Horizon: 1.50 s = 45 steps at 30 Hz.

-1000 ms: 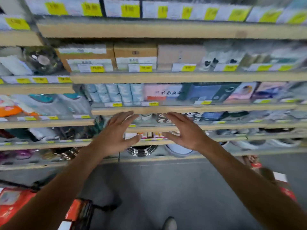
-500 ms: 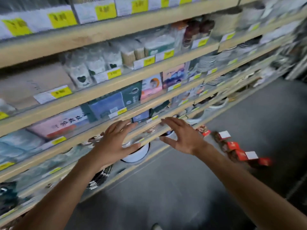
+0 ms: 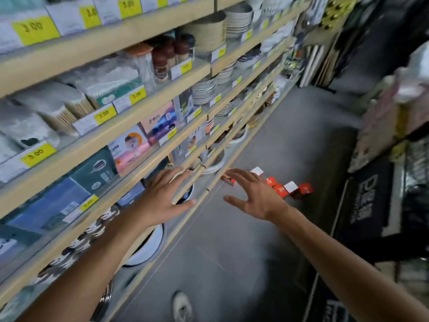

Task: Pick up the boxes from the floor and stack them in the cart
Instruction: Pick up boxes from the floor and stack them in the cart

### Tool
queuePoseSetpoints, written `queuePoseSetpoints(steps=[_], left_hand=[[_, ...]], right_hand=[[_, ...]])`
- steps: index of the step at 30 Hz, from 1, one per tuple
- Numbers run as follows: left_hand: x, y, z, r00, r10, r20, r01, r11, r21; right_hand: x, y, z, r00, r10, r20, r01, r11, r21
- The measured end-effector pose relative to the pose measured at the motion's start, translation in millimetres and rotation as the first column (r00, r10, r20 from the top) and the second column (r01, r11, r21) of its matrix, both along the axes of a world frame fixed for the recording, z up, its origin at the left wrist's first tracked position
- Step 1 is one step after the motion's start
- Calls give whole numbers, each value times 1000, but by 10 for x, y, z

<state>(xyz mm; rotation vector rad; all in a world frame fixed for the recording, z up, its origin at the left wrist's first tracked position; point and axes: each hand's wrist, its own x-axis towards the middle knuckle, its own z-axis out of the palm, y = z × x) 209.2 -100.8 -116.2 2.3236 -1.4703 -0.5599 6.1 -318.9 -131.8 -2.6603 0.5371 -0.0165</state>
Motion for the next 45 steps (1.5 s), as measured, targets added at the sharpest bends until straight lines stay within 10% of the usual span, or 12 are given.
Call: queuePoseSetpoints(steps=[16,45], left_hand=[[-558,-2147,-109,920,-387,-67,386,922,-35],[-644,-6071,-1534,912,-408,-40,410,905,110]], right_hand=[[-1392,-1077,-53,881,-469,-65,469,883,-10],[-1556,-4973,-1171,803,-526,-281,578,802,149]])
